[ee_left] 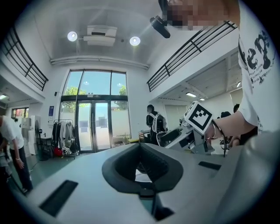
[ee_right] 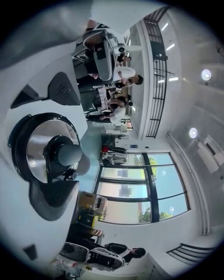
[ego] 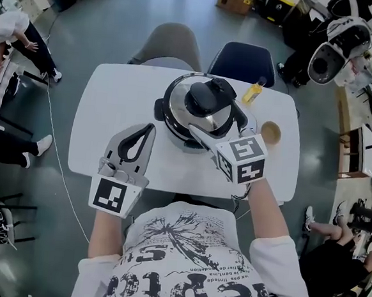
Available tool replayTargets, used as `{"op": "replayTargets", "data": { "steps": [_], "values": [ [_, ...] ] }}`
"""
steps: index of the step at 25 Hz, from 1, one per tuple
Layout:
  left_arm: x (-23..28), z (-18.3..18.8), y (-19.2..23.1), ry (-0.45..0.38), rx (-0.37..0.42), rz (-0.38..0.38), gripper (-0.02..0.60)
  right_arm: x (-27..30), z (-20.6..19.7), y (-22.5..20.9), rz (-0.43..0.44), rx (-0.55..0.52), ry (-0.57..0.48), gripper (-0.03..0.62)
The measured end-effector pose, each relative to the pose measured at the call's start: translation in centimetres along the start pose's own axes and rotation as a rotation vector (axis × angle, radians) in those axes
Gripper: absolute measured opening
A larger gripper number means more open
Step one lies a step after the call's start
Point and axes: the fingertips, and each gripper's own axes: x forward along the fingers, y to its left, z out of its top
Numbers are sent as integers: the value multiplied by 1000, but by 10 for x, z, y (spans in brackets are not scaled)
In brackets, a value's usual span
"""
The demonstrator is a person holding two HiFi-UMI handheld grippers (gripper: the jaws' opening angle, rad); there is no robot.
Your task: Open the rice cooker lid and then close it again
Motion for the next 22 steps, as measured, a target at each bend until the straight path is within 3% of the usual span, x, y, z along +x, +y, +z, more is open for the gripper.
{"op": "replayTargets", "data": {
  "steps": [9, 16, 22],
  "values": [
    [64, -13, 34, 25, -12, -6, 12, 81, -20, -44, 65, -11, 255, 512],
    [78, -18, 59, 23, -22, -40, 12, 118, -36, -50, 40, -28, 440, 429],
    [81, -14, 70, 18, -32, -89, 12, 125, -43, -45, 55, 83, 578, 307]
  ]
}}
